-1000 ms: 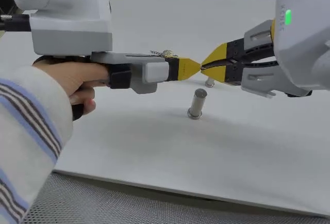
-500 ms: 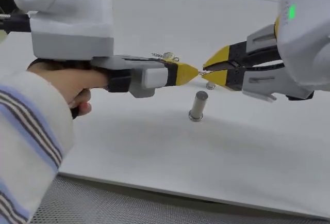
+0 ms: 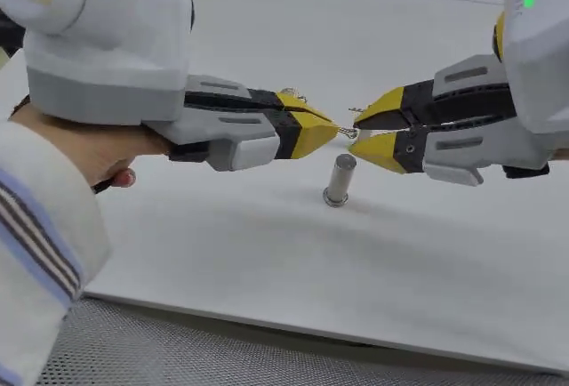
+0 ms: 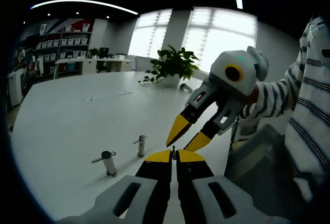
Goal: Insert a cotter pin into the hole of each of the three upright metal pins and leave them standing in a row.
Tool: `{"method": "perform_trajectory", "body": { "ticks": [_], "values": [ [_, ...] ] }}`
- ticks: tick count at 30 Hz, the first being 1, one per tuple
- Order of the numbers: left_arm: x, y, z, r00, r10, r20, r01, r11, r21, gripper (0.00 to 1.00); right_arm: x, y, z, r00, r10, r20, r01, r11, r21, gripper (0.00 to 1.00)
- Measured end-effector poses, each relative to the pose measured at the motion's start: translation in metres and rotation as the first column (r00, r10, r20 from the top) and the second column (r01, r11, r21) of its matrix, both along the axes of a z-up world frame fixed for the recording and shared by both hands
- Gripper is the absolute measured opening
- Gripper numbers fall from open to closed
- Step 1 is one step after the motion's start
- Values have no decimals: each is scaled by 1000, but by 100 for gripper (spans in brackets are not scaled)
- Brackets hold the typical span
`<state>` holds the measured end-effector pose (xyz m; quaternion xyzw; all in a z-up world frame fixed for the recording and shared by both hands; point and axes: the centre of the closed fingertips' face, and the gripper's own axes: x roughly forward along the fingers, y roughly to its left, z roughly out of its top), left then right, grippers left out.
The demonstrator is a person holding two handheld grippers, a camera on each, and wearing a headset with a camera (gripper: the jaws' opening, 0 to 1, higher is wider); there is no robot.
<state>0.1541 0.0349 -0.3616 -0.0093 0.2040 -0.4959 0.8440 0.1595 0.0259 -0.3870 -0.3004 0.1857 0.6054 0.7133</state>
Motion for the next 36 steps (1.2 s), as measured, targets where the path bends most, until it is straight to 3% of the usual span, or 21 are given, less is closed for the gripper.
{"method": "perform_trajectory", "body": {
  "ticks": [4,9,16,22,25,27,30,36],
  "values": [
    [-4,-5,3,999,-43,26,43,999,5,0,-1,0,-2,1000,-2,-4,2,1000,-1,7],
    [-10,-9,3,996,-85,33,85,996,11,0,-2,-1,-5,1000,1,-8,-1,1000,6,7],
    [-12,-12,-2,987,-146,63,141,987,75,0,-8,-4,-6,1000,22,-22,-22,1000,2,0],
    [-15,-17,-9,961,-247,127,221,957,190,0,-12,-8,-7,999,50,-19,-50,998,-24,0],
    [-16,-19,-10,954,-271,132,239,947,213,0,-14,-10,-8,998,68,-16,-69,997,-40,0],
    [-19,-21,-12,932,-322,164,275,926,259,0,-17,-12,-10,996,81,-33,-83,995,-50,0],
    [-24,-24,-15,925,-351,148,302,913,275,0,-23,-14,-13,994,95,-58,-99,993,-59,0],
    [-26,-24,-17,918,-367,154,312,904,293,0,-26,-18,-11,994,91,-65,-94,994,-49,0]
  ]
}}
